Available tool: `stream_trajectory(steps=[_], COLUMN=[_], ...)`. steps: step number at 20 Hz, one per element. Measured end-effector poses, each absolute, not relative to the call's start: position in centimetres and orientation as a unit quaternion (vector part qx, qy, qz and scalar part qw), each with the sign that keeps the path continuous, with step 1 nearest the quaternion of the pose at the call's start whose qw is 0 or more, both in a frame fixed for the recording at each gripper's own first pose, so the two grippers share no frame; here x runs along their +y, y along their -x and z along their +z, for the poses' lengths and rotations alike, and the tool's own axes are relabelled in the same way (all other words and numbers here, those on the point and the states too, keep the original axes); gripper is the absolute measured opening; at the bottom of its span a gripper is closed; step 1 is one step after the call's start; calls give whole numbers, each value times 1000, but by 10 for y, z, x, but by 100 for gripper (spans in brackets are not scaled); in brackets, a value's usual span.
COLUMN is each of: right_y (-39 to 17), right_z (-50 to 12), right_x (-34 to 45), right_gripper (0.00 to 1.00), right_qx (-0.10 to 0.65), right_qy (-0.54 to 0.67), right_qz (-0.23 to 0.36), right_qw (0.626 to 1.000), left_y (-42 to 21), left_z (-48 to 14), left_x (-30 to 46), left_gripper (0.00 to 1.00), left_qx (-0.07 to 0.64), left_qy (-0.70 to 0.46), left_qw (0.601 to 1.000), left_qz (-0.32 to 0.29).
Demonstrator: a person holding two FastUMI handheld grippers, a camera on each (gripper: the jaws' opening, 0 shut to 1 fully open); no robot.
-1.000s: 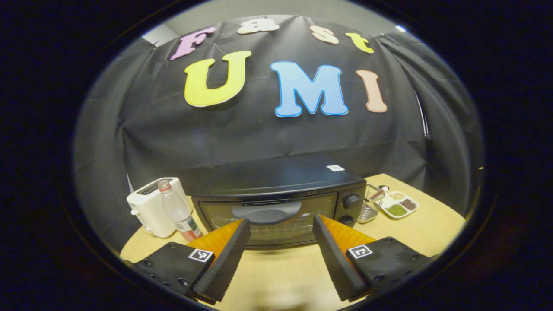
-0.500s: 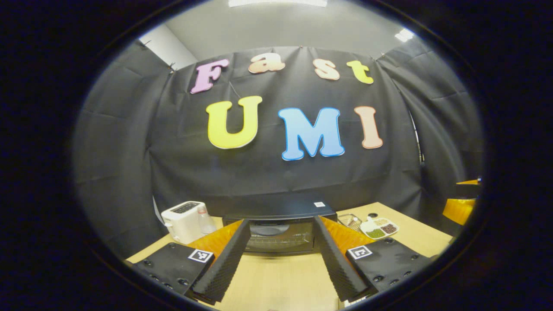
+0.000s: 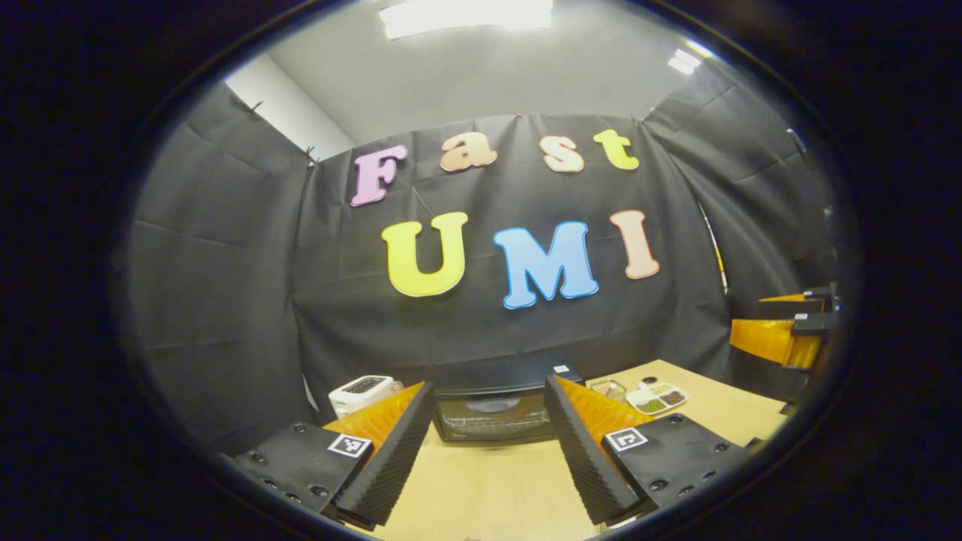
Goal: Open the electric oven with the left hand, put the food in, and close the electric oven.
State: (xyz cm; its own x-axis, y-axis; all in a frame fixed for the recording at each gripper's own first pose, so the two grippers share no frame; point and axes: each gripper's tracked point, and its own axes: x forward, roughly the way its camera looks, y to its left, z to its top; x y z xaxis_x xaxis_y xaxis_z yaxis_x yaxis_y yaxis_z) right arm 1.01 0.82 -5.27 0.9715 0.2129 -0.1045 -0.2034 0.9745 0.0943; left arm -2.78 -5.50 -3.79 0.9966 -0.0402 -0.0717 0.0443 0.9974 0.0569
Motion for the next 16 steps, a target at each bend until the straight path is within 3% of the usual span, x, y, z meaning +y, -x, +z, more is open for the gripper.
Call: stream_trajectory(steps=[8, 12, 16], right_y=[11, 21, 24], right_z=[-46, -44, -42], right_x=[28, 30, 29], right_gripper=[98, 98, 98], right_qx=[58, 57, 56], right_qy=[-44, -39, -40], right_qz=[76, 59, 47], right_qw=[994, 996, 997], left_y=[44, 40, 36], left_z=[-51, -49, -49], left_x=[-28, -15, -7], left_gripper=[97, 100, 91], left_qx=[59, 53, 55], left_qy=[4, 12, 24], left_qw=[998, 998, 997], left_qz=[-34, -38, -40])
